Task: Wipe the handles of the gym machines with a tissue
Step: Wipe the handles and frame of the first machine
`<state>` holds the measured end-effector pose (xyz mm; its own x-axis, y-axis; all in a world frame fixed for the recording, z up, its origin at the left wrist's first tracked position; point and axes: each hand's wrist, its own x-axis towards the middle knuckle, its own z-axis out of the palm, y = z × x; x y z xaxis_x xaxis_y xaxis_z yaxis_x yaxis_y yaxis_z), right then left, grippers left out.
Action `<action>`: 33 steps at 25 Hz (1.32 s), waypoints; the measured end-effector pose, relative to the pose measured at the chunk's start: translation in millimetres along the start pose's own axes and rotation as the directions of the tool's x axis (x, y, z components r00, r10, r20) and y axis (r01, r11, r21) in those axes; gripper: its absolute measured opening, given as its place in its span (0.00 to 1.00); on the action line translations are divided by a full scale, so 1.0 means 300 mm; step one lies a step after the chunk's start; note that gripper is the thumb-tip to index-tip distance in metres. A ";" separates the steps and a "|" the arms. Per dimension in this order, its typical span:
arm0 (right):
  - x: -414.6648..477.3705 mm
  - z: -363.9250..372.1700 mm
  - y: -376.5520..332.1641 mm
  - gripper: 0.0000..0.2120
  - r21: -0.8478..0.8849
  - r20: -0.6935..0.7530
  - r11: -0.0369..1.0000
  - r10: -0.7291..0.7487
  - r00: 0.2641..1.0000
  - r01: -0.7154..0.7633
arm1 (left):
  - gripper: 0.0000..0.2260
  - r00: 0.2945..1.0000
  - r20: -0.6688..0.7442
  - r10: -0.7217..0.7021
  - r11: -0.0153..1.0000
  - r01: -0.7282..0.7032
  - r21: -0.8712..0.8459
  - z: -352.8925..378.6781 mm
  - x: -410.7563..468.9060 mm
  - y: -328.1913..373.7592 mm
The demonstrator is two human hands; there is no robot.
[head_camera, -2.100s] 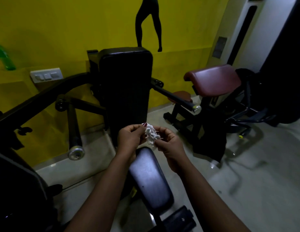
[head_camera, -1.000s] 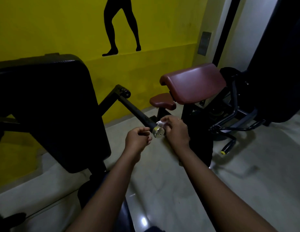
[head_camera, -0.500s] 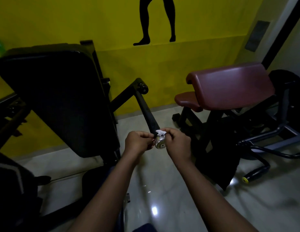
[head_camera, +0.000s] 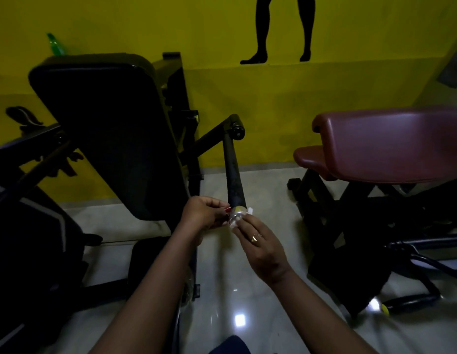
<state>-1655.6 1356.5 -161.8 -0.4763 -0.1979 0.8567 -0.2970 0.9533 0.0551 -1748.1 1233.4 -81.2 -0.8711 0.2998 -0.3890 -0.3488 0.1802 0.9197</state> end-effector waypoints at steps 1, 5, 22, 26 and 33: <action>0.002 -0.001 0.025 0.06 -0.014 -0.033 1.000 0.003 0.999 -0.004 | 0.02 1.000 -0.017 0.011 1.000 -0.011 -0.003 0.006 -0.007 -0.004; -0.012 0.025 0.035 0.05 0.018 -0.023 0.997 0.074 0.997 -0.074 | 0.02 0.996 -0.075 0.049 0.999 -0.050 -0.009 0.020 -0.041 -0.016; 0.029 -0.015 -0.024 0.11 0.274 -0.103 0.868 0.455 0.885 -0.414 | 0.05 0.993 -0.071 0.098 0.995 -0.096 0.041 0.025 -0.100 -0.033; -0.032 0.013 -0.052 0.08 0.307 -0.025 0.807 0.537 0.843 -0.505 | 0.05 0.990 -0.087 0.107 0.993 -0.102 0.055 0.031 -0.094 -0.036; 0.125 -0.028 -0.021 0.09 0.301 0.086 0.753 0.590 0.803 -0.586 | 0.08 0.966 -0.092 0.241 0.925 -0.200 0.322 0.026 -0.068 -0.039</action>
<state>-1664.4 1345.1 -125.8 -0.6289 0.3840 0.6760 -0.1936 0.7647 -0.6146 -1723.6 1232.5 -84.3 -0.9575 0.2469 -0.1492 -0.0368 0.4085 0.9120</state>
